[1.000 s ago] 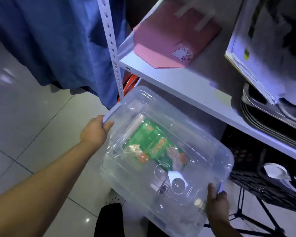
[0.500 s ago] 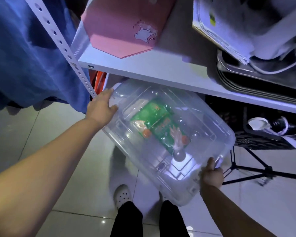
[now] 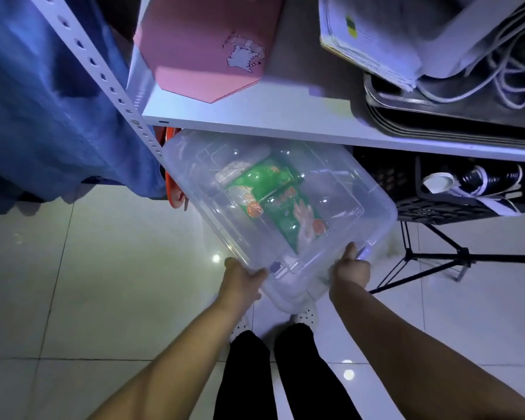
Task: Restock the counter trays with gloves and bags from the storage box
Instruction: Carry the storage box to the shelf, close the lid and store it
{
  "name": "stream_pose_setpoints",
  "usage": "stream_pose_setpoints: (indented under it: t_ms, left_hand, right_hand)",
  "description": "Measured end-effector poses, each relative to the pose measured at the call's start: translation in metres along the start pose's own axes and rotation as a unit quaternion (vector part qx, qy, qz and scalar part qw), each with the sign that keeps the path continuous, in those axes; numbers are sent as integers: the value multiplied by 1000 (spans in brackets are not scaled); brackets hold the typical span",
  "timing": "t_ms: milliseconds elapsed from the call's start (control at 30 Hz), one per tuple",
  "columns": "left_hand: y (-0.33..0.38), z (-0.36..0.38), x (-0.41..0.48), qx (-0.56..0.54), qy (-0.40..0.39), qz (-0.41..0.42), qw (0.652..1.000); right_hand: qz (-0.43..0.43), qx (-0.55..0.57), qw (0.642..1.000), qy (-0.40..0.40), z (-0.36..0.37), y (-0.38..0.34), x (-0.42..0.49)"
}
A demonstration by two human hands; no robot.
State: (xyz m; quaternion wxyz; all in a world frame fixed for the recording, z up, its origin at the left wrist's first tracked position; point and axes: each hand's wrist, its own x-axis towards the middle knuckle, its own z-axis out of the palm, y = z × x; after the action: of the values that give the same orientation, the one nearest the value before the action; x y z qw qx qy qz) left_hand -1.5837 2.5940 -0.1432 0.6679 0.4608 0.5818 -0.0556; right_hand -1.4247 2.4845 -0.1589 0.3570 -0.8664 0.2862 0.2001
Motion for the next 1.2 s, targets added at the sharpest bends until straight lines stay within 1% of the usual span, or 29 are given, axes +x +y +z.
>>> stream_pose_setpoints:
  t_ms: [100, 167, 200, 267, 300, 367, 467, 533, 600, 667, 767, 833, 900, 1000, 1067, 1200]
  left_hand:
    - [-3, 5, -1, 4, 2, 30, 1000]
    - [6, 6, 5, -1, 0, 42, 999]
    - [11, 5, 11, 7, 9, 51, 999]
    - [21, -1, 24, 18, 44, 71, 996]
    - [27, -6, 30, 13, 62, 77, 995]
    - [33, -16, 39, -20, 86, 78, 993]
    - [30, -26, 39, -63, 90, 34, 993]
    - [26, -30, 37, -113, 104, -9, 988]
    - [27, -34, 39, -185, 120, -33, 975]
    - [33, -39, 43, -219, 146, -34, 964]
    - [44, -50, 51, -248, 166, -19, 954]
    - [53, -57, 56, -287, 165, 4, 944]
    - [64, -63, 61, -318, 164, 33, 933]
    - [82, -72, 76, -350, 149, 72, 922]
    - [94, -76, 87, -342, 145, 84, 925]
    - [120, -80, 103, -330, 163, 72, 927]
  right_hand:
    - [-1, 5, 1000, -10, 0, -1, 2]
    - [7, 5, 1000, 2, 1, -2, 3]
    - [21, -2, 1000, 6, 4, -3, 2]
    - [48, -17, 999, -17, 10, -8, -6]
    - [61, 5, 997, -37, 14, -11, -11]
    - [99, 94, 986, -99, 25, -17, -23]
    - [152, 229, 939, -205, 40, -24, -40]
    - [168, 256, 907, -287, 48, -26, -46]
    - [162, 217, 899, -345, 50, -25, -46]
    - [143, 179, 907, -353, 45, -24, -40]
    - [91, 224, 928, -284, 37, -32, -17]
    - [75, 245, 931, -262, 35, -43, -6]
    - [67, 252, 923, -282, 39, -55, -5]
    - [67, 270, 902, -330, 54, -74, -11]
    - [67, 274, 892, -353, 64, -87, -11]
    - [65, 261, 875, -402, 79, -102, -11]
